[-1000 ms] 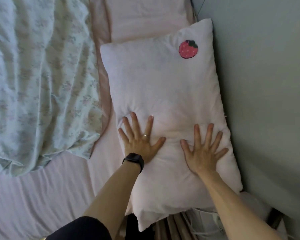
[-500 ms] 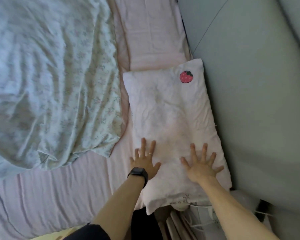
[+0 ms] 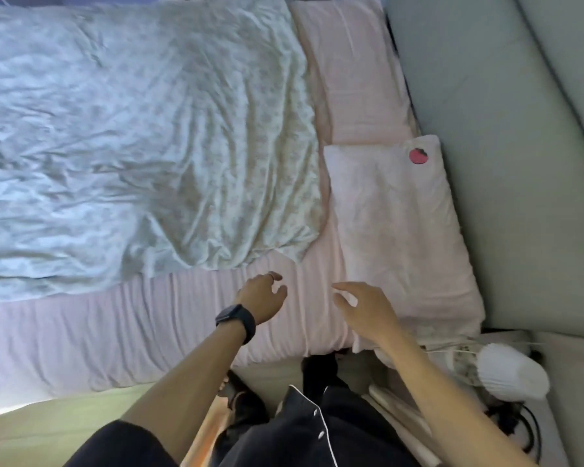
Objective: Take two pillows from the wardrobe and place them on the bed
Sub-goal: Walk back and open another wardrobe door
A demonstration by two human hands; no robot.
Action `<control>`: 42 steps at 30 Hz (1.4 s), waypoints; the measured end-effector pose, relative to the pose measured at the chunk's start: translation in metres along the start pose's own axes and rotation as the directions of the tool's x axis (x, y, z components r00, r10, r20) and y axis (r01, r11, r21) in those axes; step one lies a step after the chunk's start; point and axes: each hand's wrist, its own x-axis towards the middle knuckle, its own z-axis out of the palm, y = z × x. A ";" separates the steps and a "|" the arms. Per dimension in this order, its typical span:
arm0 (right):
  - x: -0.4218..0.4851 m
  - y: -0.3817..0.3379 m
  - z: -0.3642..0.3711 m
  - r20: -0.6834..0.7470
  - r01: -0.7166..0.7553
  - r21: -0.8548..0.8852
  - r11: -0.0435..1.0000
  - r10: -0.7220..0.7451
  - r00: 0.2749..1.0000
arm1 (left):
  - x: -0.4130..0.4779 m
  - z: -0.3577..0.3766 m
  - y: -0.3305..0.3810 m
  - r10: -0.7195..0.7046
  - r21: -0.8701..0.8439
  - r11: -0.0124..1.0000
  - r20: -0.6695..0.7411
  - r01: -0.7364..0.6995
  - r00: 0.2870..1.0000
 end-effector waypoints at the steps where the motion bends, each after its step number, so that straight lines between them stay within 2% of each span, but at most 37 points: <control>1: -0.005 -0.027 0.008 -0.024 0.049 0.018 0.999 -0.048 0.999 | -0.015 -0.020 -0.021 0.005 0.001 1.000 -0.045 -0.005 0.999; 7: -0.020 -0.193 0.063 -0.054 0.363 0.023 0.932 -0.361 0.931 | -0.103 -0.130 -0.148 -0.088 -0.077 0.995 -0.356 0.065 0.930; 12: -0.030 -0.322 0.115 -0.030 0.608 0.012 0.794 -0.608 0.794 | -0.180 -0.204 -0.238 -0.282 -0.290 0.947 -0.533 0.140 0.798; 17: -0.030 -0.426 0.168 0.139 0.762 0.012 0.647 -0.756 0.640 | -0.251 -0.246 -0.310 -0.463 -0.424 0.879 -0.647 0.220 0.605; 20: -0.030 -0.480 0.199 0.223 0.828 0.020 0.560 -0.810 0.542 | -0.288 -0.259 -0.342 -0.570 -0.503 0.820 -0.679 0.271 0.463; 24: -0.043 -0.550 0.244 0.333 0.913 0.041 0.405 -0.867 0.370 | -0.346 -0.270 -0.379 -0.671 -0.596 0.739 -0.694 0.313 0.261; 28: -0.074 -0.615 0.289 0.382 0.962 0.091 0.257 -0.902 0.204 | -0.409 -0.289 -0.414 -0.712 -0.654 0.674 -0.699 0.342 0.066; 31: -0.102 -0.670 0.323 0.353 0.981 0.149 0.124 -0.933 0.065 | -0.455 -0.314 -0.440 -0.712 -0.684 0.643 -0.700 0.344 -0.060; 34: -0.132 -0.723 0.361 0.340 0.980 0.195 0.031 -0.940 -0.038 | -0.492 -0.337 -0.471 -0.692 -0.707 0.629 -0.699 0.323 -0.182; 36: -0.149 -0.754 0.387 0.322 0.977 0.212 -0.008 -0.943 -0.077 | -0.510 -0.351 -0.495 -0.676 -0.705 0.633 -0.705 0.320 -0.215; 38: -0.163 -0.784 0.418 0.325 0.978 0.204 -0.041 -0.940 -0.107 | -0.527 -0.364 -0.527 -0.671 -0.699 0.626 -0.709 0.346 -0.217; 42: -0.187 -0.843 0.481 0.347 0.987 0.153 -0.042 -0.933 -0.094 | -0.554 -0.393 -0.595 -0.652 -0.678 0.634 -0.727 0.373 -0.213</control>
